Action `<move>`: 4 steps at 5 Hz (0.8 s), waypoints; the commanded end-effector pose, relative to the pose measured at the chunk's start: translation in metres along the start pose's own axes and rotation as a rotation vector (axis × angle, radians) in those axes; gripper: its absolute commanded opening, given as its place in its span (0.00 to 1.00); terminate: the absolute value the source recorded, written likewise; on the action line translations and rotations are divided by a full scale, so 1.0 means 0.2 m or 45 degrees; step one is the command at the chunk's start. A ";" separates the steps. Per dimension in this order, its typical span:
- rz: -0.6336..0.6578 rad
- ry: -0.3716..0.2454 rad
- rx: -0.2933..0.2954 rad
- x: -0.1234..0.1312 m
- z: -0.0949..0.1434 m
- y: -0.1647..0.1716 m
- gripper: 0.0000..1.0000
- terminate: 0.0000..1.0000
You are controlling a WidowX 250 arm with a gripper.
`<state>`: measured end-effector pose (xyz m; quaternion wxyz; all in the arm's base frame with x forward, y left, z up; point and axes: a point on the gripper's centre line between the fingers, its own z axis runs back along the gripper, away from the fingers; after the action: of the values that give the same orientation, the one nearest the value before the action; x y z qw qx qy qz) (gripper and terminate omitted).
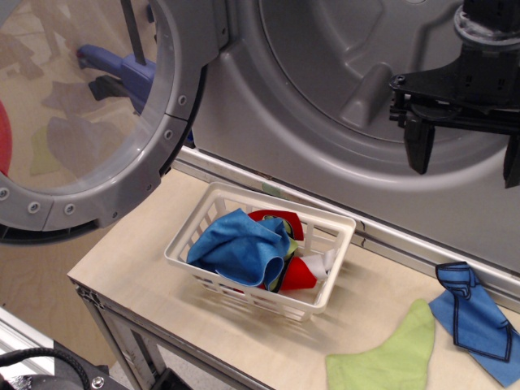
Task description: Put clothes in laundry machine
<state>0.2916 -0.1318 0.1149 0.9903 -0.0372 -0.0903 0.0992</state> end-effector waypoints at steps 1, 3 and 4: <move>0.000 0.000 0.000 0.00 0.00 0.00 1.00 0.00; 0.328 -0.130 0.096 -0.12 0.02 0.38 1.00 0.00; 0.436 -0.136 0.149 -0.15 0.02 0.57 1.00 0.00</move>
<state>0.2392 -0.0221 0.0922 0.9546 0.0196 -0.1096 0.2763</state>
